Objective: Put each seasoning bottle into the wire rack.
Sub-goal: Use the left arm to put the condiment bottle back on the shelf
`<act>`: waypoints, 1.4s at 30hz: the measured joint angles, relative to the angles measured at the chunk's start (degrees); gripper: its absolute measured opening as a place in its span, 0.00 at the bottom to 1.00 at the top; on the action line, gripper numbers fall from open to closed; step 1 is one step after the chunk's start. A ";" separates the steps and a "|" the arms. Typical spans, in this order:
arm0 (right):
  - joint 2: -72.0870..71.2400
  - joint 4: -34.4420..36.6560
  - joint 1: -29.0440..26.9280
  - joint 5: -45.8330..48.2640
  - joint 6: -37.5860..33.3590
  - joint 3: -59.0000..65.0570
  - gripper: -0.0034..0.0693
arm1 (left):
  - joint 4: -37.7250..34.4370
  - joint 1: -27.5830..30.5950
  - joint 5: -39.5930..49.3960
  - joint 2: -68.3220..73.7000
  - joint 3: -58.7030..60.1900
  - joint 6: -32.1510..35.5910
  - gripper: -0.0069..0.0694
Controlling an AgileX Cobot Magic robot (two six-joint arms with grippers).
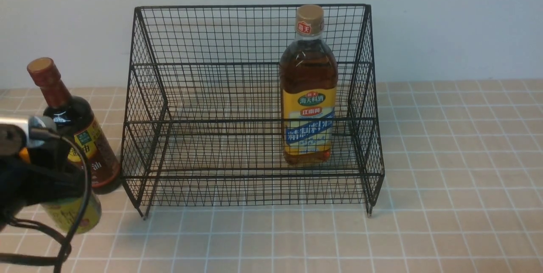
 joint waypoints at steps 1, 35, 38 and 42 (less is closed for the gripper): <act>0.00 0.00 0.00 0.00 0.00 0.00 0.03 | 0.33 0.00 0.79 -0.19 -1.23 -0.07 0.43; 0.00 0.00 0.00 -0.05 0.00 0.00 0.03 | 2.77 -9.43 -15.76 25.86 -11.10 -3.05 0.43; 0.00 0.00 0.00 -0.05 0.00 0.00 0.03 | 2.77 -9.43 -16.28 27.67 -11.10 -3.05 0.43; 0.00 0.00 0.00 -0.05 0.00 0.01 0.03 | 2.77 -9.43 -17.03 30.43 -11.10 -3.21 0.43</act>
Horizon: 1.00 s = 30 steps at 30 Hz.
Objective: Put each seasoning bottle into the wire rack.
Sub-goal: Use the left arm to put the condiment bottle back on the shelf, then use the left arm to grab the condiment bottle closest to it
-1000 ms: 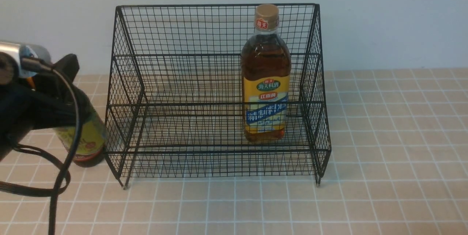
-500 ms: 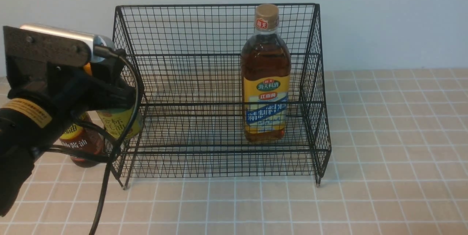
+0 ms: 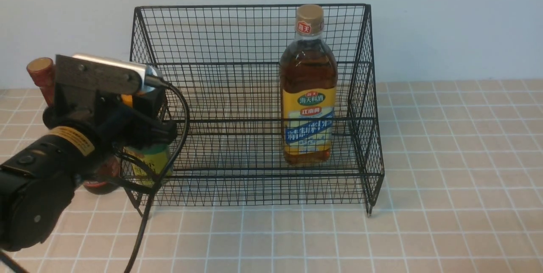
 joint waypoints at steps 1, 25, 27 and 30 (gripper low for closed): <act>0.00 0.00 0.00 0.00 0.00 0.00 0.03 | 0.00 0.00 -0.05 1.35 0.00 -0.71 0.43; 0.00 0.00 0.00 0.00 0.00 0.00 0.03 | 0.20 -0.11 1.49 1.48 -0.48 -7.51 0.68; 0.00 -0.05 0.00 0.00 0.00 0.00 0.03 | 0.20 -0.11 1.49 -1.23 -0.48 -7.51 0.68; 0.00 -0.05 0.00 0.00 0.00 0.00 0.03 | 0.20 -0.11 1.49 -4.83 -0.48 -7.37 0.68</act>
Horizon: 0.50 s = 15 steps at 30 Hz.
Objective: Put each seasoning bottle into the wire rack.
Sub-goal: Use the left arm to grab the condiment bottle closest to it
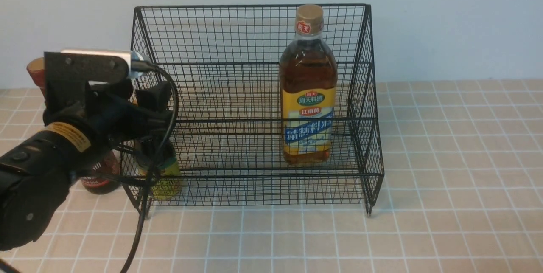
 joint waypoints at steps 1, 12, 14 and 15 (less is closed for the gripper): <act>0.00 0.00 0.00 0.00 0.00 0.00 0.03 | 0.00 0.00 0.06 -0.61 0.00 0.05 0.68; 0.00 0.00 0.00 0.00 0.00 0.00 0.03 | -6.29 8.60 8.59 -13.11 -3.10 11.01 0.68; 0.00 0.00 0.00 0.00 0.00 0.00 0.03 | -8.06 10.76 8.59 -13.11 -3.11 11.72 0.68; 0.00 0.00 0.00 0.00 0.00 0.00 0.03 | -8.76 12.02 8.70 -13.04 -3.11 11.93 0.68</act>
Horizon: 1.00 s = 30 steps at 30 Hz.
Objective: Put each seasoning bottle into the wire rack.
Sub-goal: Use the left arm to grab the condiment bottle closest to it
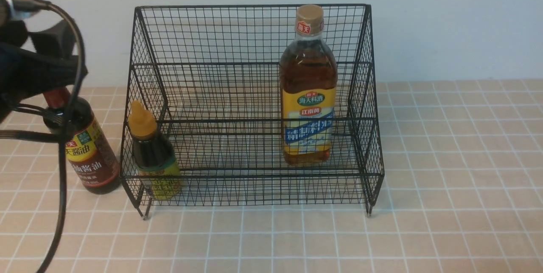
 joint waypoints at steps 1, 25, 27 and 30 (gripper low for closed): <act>0.00 0.00 0.00 0.00 0.00 0.00 0.03 | -0.65 1.17 0.00 0.09 0.00 0.21 0.68; 0.00 0.00 0.00 0.00 0.00 0.00 0.03 | 0.56 5.37 -10.38 18.27 -0.86 0.61 0.68; 0.00 0.00 0.00 0.00 0.00 0.00 0.03 | 0.62 5.37 -10.50 19.45 -0.86 0.61 0.68; 0.00 0.00 0.00 0.00 0.00 0.00 0.03 | 0.62 5.37 -10.76 20.84 -0.86 0.61 0.68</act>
